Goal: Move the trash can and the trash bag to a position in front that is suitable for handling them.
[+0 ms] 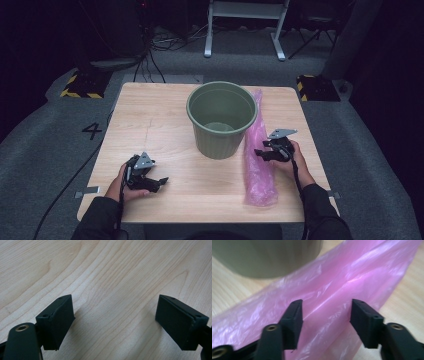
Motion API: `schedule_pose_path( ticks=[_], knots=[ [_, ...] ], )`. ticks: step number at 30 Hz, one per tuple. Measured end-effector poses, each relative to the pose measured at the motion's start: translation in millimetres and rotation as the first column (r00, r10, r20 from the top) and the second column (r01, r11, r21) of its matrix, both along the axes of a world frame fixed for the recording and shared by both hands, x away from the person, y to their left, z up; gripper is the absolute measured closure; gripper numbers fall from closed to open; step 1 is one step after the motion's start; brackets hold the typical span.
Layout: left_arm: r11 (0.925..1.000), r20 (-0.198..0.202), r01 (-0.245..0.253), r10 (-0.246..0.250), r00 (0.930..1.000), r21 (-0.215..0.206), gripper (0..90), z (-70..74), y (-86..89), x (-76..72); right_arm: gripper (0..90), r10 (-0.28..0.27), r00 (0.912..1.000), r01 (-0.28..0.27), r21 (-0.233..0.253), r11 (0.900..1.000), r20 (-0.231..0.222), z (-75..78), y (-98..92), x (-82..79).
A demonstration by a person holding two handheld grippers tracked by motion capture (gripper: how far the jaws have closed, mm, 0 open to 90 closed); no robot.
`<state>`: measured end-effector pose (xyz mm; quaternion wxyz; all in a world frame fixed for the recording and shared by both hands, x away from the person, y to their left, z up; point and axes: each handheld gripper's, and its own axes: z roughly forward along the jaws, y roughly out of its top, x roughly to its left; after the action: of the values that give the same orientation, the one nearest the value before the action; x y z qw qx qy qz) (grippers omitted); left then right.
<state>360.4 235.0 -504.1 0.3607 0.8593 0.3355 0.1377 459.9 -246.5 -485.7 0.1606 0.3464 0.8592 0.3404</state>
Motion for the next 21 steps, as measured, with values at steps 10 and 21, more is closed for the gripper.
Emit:
schedule_pose_path(
  ticks=[10,21],
  knots=[
    [1.0,0.001,0.0,0.0,1.0,0.001,15.1,0.1,0.0,-0.1,66.4,0.049,0.9983,-0.048,0.04,0.998,-0.03,-6.3,-6.2,-16.3],
    [1.0,0.001,-0.001,0.001,1.0,0.0,15.2,0.0,0.0,-0.1,40.9,0.084,0.9962,-0.083,0.046,0.995,-0.024,-1.2,-5.0,-47.5]
  ],
)
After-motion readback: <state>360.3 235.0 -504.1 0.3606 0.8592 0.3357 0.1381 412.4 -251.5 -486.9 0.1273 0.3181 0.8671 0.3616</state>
